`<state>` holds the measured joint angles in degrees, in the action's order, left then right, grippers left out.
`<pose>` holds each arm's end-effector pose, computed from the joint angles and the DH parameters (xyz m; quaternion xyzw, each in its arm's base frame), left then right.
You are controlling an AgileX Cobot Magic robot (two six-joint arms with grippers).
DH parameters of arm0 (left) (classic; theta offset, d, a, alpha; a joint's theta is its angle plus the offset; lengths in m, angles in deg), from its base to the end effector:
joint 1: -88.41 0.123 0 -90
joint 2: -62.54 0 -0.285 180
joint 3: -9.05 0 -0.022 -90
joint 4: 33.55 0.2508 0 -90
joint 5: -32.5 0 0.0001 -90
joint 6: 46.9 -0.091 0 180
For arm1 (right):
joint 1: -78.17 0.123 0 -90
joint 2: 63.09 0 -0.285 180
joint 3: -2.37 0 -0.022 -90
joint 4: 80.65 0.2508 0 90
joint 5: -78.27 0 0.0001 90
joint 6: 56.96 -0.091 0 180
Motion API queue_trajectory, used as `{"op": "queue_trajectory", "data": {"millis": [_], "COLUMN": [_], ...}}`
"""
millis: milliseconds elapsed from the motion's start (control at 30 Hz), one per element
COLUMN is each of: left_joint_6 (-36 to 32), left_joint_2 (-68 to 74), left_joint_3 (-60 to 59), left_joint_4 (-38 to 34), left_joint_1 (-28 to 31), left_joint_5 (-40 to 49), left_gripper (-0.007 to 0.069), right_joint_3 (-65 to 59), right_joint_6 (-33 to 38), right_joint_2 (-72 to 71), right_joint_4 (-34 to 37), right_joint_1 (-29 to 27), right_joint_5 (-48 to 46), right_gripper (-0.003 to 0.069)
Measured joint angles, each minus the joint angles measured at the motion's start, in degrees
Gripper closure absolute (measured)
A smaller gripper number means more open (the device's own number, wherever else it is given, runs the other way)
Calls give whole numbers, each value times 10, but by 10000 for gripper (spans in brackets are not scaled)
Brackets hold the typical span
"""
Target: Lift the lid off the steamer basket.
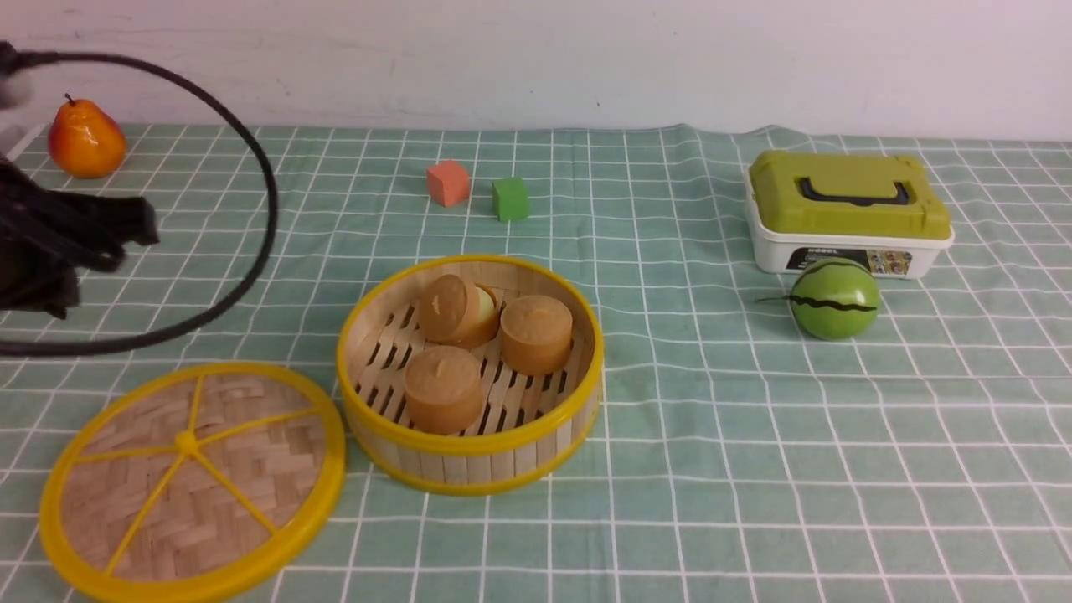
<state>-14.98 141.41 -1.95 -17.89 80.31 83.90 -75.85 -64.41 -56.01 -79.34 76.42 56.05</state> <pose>0.2528 -0.0166 0.3568 -0.1490 0.9238 0.0085 0.3527 0.0521 -0.0008 0.1731 0.0706 0.8034 0.0391 0.5899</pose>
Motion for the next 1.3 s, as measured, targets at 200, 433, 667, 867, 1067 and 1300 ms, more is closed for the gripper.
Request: {"op": "queue_trajectory", "data": {"millis": [200, 433, 667, 867, 1067, 1300], "left_joint_6": [-113, -133, -159, -161, -161, -161], "left_joint_2": [-207, -419, -628, -690, -692, -692], "left_joint_3": [-56, -223, -421, -483, -497, -499], "left_joint_4": [-114, -251, -301, -303, -303, -303], "left_joint_1": [0, 0, 0, 0, 0, 0], "left_joint_5": [60, 27, -167, -259, -258, -234], "left_gripper": [637, 637, 637, 637, 637, 637], "right_joint_3": [0, 0, 0, 0, 0, 0], "right_joint_6": [0, 0, 0, 0, 0, 0], "right_joint_2": [0, 0, 0, 0, 0, 0], "right_joint_4": [0, 0, 0, 0, 0, 0], "right_joint_1": [0, 0, 0, 0, 0, 0], "right_joint_5": [0, 0, 0, 0, 0, 0], "right_gripper": [418, 418, 418, 418, 418, 418]}}
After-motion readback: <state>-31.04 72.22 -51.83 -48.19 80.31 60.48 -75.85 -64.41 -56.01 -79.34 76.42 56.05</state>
